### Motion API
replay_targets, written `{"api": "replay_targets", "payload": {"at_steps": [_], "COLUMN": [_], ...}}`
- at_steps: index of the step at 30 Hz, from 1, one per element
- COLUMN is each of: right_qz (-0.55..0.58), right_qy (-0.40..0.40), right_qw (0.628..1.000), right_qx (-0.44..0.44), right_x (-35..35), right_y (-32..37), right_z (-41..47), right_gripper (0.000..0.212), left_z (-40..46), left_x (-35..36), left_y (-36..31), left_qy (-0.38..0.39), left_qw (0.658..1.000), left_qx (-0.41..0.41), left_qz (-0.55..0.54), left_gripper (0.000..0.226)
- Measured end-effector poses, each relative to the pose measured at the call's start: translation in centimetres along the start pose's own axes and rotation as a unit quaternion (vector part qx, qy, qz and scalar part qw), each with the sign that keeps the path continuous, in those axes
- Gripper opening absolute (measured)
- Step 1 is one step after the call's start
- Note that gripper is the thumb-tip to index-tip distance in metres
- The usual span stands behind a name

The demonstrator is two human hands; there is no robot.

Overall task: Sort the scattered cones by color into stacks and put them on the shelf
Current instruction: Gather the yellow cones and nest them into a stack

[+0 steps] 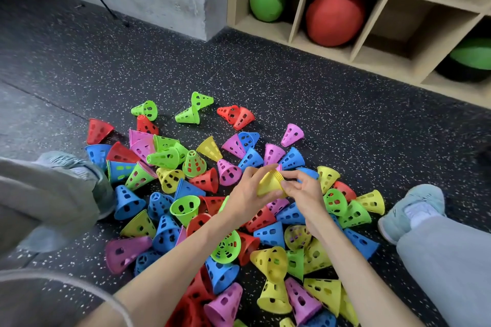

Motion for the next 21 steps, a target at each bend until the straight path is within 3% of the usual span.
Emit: {"api": "replay_targets", "payload": {"at_steps": [13,17,21], "right_qz": [-0.029,-0.071,-0.174], "right_qy": [0.066,0.02,-0.048], "right_qw": [0.997,0.997,0.983], "right_qx": [-0.003,-0.025,-0.022], "right_x": [-1.1,-3.7,-7.8], "right_y": [-0.7,-0.8,-2.1], "right_z": [2.2,4.6,7.1], "right_gripper": [0.016,0.016,0.031], "left_z": [0.5,0.7,1.1], "left_x": [0.8,0.7,0.9], "left_y": [0.6,0.8,1.3], "left_qy": [0.005,-0.01,-0.004], "left_qw": [0.997,0.994,0.991], "left_qx": [-0.049,-0.067,-0.088], "left_qz": [-0.066,-0.09,-0.104], "left_gripper": [0.067,0.062,0.057]}}
Point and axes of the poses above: each hand's wrist, its own z-axis towards the middle knuckle, its own x-axis out of the palm, y = z × x, the point moved 3 cm from there along z, towards the middle knuckle, and after that the axes turned 14 degrees about -x, right-handed, at the moved point
